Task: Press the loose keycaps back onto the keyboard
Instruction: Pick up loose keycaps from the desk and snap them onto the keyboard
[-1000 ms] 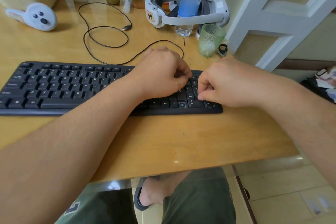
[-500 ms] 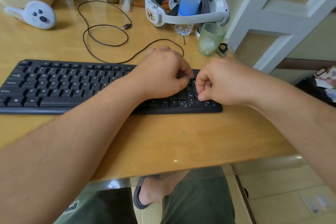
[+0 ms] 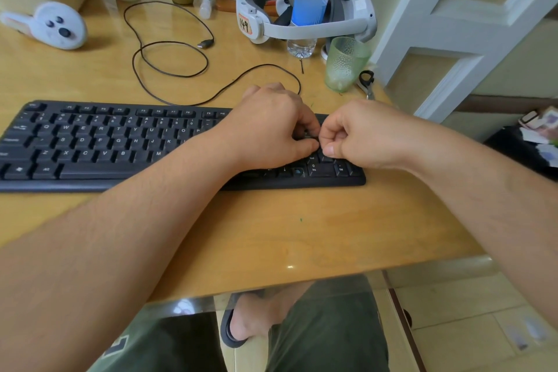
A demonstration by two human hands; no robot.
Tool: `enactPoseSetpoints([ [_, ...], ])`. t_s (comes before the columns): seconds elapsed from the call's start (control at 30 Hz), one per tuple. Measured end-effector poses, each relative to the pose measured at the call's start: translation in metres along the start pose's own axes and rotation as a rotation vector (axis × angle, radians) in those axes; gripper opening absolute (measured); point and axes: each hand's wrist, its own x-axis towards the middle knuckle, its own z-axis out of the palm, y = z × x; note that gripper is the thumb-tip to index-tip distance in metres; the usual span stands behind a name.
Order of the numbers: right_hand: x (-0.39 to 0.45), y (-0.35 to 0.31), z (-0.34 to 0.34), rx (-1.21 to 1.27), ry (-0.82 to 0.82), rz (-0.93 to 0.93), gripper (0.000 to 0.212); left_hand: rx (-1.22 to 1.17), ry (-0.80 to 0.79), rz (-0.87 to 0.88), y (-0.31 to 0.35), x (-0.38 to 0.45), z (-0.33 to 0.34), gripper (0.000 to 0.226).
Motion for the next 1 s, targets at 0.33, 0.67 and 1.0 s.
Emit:
enactPoseSetpoints([
  [0.33,0.010,-0.011,-0.008,-0.091,-0.066,0.085,0.022,-0.003,0.003,-0.013,0.002,-0.002,0.000,0.022],
  [0.67,0.017,-0.004,-0.017,-0.009,-0.111,0.079,0.021,-0.021,-0.010,-0.026,0.002,-0.002,-0.002,0.022],
  [1.0,0.008,0.005,-0.010,0.108,-0.030,0.031,0.028,-0.053,-0.165,0.001,0.006,-0.005,-0.010,0.035],
])
